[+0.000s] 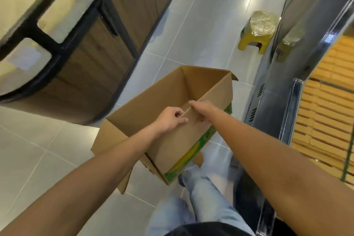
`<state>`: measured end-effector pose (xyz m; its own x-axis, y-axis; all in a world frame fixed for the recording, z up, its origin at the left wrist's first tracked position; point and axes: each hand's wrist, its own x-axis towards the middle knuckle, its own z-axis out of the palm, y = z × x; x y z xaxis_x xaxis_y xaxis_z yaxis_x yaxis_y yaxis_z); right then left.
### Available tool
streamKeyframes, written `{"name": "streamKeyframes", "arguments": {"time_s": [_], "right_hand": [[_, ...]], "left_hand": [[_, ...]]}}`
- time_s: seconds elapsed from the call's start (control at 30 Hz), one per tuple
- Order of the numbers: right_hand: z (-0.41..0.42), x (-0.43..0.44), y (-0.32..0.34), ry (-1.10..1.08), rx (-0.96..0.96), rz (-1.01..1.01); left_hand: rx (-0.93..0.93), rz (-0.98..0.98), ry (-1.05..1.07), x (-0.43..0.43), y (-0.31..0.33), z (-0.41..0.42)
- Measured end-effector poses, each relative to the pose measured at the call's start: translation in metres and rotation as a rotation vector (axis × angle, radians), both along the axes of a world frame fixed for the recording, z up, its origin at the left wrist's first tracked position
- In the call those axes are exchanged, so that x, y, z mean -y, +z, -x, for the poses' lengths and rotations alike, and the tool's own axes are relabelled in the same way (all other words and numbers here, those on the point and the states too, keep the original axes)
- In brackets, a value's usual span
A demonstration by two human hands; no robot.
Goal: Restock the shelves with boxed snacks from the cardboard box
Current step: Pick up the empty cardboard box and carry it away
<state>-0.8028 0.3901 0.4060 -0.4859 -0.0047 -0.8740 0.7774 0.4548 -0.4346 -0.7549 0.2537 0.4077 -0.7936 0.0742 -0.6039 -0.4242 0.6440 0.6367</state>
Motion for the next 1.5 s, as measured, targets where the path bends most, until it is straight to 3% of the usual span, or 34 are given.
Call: {"name": "streamKeyframes", "arguments": {"time_s": [0.33,0.43,0.73,0.8,1.0,1.17,1.5], "right_hand": [[0.145,-0.021,-0.026,-0.058,-0.093,-0.24],[0.171,-0.028,-0.035,-0.017,-0.13,-0.279],[0.302,-0.073,-0.09,-0.036,-0.163,-0.441],[0.324,-0.087,-0.104,-0.083,-0.14,-0.473],[0.355,-0.152,-0.134,-0.118,-0.06,-0.555],[0.379,-0.213,-0.17,-0.12,-0.028,-0.533],[0.411,-0.284,-0.32,-0.243,0.067,-0.505]], "left_hand": [[0.224,-0.201,-0.034,-0.03,-0.033,0.147],[0.207,-0.204,-0.067,-0.034,-0.038,0.18],[-0.161,0.401,-0.336,-0.013,-0.111,0.362],[-0.133,0.506,-0.285,-0.018,-0.122,0.394],[0.167,0.305,0.072,-0.047,-0.16,0.457],[0.155,0.581,-0.129,-0.084,-0.208,0.479],[0.133,0.58,-0.126,-0.167,-0.354,0.513]]}}
